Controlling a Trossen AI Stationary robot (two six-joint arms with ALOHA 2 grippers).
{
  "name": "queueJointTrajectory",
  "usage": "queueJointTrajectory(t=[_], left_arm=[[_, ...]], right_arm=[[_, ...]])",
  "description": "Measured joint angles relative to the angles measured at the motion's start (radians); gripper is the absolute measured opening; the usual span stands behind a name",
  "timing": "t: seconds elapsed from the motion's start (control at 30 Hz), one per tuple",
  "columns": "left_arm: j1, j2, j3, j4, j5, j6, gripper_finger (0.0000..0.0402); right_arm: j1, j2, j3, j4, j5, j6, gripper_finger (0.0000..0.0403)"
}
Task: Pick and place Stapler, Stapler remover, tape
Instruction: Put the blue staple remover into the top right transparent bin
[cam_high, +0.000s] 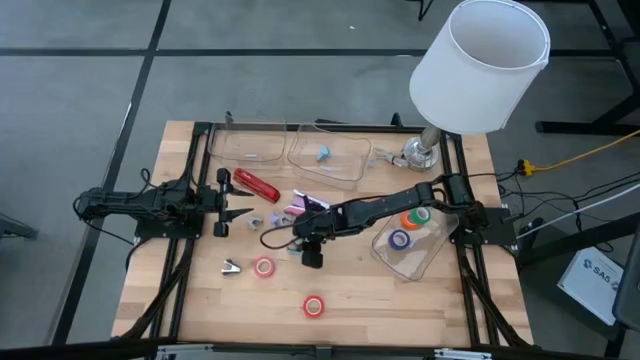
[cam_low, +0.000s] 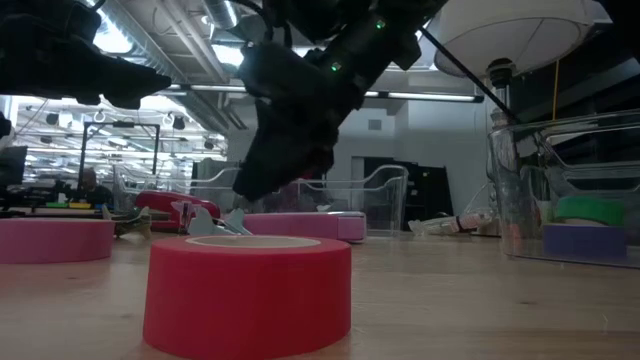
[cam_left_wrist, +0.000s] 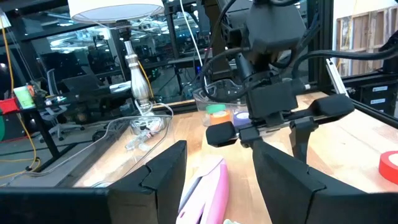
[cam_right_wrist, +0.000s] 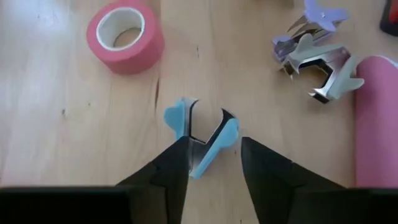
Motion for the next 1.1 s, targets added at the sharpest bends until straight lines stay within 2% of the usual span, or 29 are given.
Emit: queueJointTrajectory(t=[0.2, 0.6, 0.73, 1.1], left_arm=[[0.000, 0.000, 0.000, 0.000, 0.000, 0.000, 0.0182], [0.000, 0.000, 0.000, 0.000, 0.000, 0.000, 0.0182], [0.000, 0.000, 0.000, 0.000, 0.000, 0.000, 0.0182], [0.000, 0.000, 0.000, 0.000, 0.000, 0.000, 0.0182]], right_arm=[[-0.001, 0.011, 0.000, 0.006, 0.008, 0.008, 0.0169], [-0.013, 0.051, 0.000, 0.046, 0.035, 0.002, 0.0166], [-0.016, 0.058, 0.000, 0.043, 0.026, 0.000, 0.0136], [-0.016, 0.072, 0.002, 0.085, 0.007, -0.086, 0.0011]])
